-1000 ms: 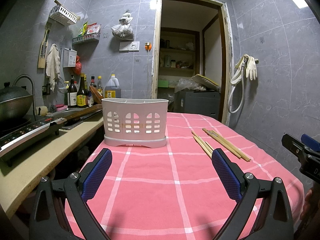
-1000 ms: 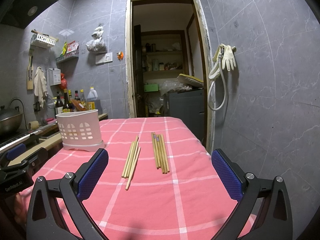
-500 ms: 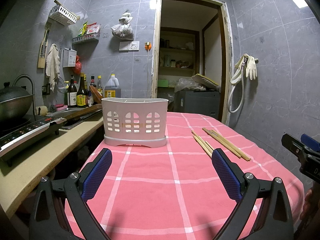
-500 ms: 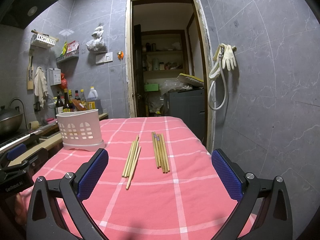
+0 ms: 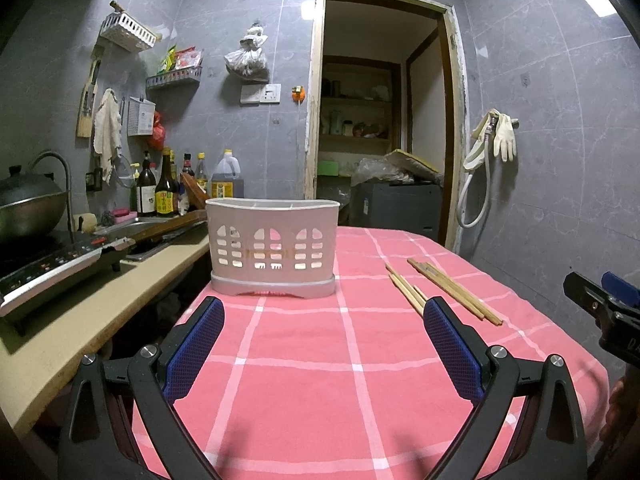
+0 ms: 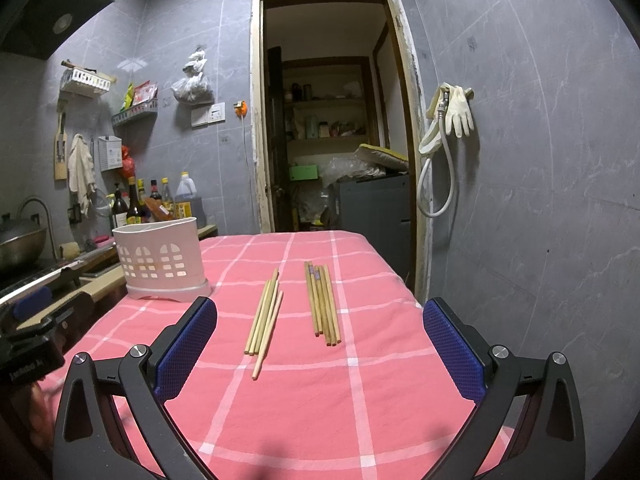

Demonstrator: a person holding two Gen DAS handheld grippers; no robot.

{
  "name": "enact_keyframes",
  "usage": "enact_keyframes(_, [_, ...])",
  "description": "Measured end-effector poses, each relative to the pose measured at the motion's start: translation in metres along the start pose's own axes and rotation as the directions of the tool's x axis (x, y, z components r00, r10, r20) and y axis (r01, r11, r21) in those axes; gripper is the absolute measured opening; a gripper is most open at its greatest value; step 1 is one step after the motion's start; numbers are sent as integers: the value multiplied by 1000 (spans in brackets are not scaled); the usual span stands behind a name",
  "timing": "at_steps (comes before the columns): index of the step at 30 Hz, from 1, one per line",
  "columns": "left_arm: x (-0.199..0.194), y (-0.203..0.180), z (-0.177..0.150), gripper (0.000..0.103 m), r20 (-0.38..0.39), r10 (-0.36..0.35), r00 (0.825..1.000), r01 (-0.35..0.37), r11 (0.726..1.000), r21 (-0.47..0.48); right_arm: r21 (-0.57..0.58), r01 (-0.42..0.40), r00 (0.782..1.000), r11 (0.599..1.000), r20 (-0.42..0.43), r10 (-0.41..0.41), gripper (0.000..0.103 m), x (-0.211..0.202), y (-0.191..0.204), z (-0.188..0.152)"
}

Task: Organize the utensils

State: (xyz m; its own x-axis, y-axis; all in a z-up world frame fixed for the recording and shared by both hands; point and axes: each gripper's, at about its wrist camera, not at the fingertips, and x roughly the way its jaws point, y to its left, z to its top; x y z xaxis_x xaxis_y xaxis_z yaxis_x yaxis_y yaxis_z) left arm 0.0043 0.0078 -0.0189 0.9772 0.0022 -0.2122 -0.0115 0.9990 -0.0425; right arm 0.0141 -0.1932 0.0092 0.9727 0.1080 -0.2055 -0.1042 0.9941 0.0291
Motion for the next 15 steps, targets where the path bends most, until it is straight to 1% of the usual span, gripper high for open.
enact_keyframes(2, [4,2,-3,98,14,2,1000,-2,1000,5,-9,-1,1000,1000,7,1,103,0,-1,1])
enact_keyframes(5, [6,3,4,98,33,4,999,-4,1000,9,-27,8,1000,1000,24,-7,103,1,-2,4])
enact_keyframes(6, [6,3,12,98,35,4,999,-4,1000,10,-30,7,1000,1000,29,-6,103,6,-1,9])
enact_keyframes(7, [7,2,15,98,35,5,999,-5,1000,10,-35,6,999,999,38,-5,103,9,-3,17])
enact_keyframes(11, [16,-1,31,98,36,8,999,-8,1000,7,-61,8,998,998,68,-4,103,13,-4,34])
enact_keyframes(15, [32,-3,53,98,17,7,1000,-7,1000,5,-87,4,997,996,77,3,103,22,-7,48])
